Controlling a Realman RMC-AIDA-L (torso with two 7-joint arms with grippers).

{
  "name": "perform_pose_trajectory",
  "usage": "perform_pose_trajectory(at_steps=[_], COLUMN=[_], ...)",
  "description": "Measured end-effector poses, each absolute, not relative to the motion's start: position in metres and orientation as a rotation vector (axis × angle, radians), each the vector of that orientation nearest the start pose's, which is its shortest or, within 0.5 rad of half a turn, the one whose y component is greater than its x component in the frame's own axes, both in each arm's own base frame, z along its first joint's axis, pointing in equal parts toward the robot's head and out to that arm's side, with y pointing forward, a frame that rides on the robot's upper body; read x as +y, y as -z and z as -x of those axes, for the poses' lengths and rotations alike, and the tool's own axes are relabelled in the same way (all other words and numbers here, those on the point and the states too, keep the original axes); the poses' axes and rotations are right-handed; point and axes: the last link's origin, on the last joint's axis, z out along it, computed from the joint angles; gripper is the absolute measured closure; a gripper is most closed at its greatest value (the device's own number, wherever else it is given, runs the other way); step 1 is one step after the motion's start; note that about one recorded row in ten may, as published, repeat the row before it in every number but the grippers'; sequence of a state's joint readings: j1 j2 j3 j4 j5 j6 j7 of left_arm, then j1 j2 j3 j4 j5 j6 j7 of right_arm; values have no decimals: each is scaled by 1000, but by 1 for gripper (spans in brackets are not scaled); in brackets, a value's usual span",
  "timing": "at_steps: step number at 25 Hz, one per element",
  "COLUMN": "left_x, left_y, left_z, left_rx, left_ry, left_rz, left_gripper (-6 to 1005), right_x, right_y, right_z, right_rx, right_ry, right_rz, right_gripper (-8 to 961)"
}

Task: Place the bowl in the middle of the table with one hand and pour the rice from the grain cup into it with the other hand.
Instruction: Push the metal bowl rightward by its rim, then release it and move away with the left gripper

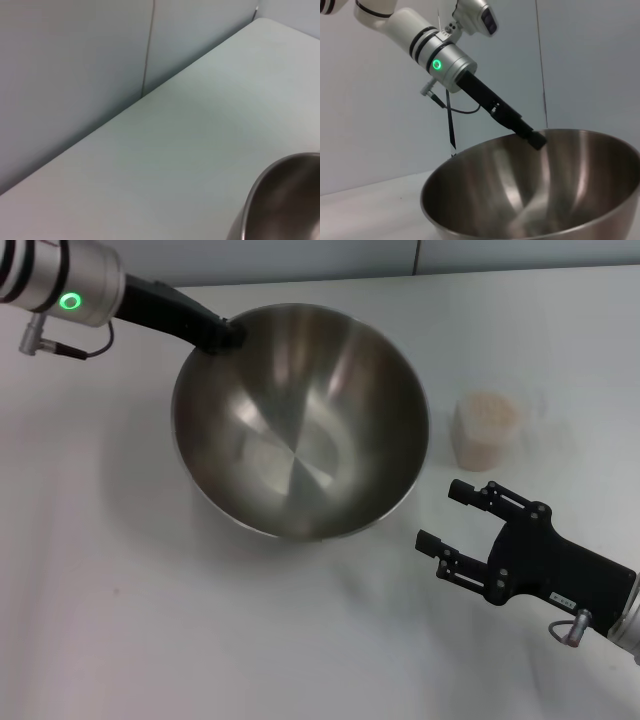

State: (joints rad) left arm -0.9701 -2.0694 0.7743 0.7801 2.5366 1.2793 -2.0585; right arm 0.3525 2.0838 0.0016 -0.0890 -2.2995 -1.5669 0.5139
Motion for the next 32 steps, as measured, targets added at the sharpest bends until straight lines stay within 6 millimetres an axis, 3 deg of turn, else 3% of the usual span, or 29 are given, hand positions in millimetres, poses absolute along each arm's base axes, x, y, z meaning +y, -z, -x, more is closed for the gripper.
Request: perform_pose_trajectory(at_steps=[14,32], left_x=[449,449], left_y=[-2,18], left_z=[157,174], left_rx=[-771,-820], left_ry=[39,47], left_rz=[2630,2603], left_gripper=[913,886], right_x=[231,231], right_y=[59,59], right_z=[-317,-317], right_rx=[429,429], right_ry=[-902,-901], right_rz=[2362,2362], right_gripper=[208,208])
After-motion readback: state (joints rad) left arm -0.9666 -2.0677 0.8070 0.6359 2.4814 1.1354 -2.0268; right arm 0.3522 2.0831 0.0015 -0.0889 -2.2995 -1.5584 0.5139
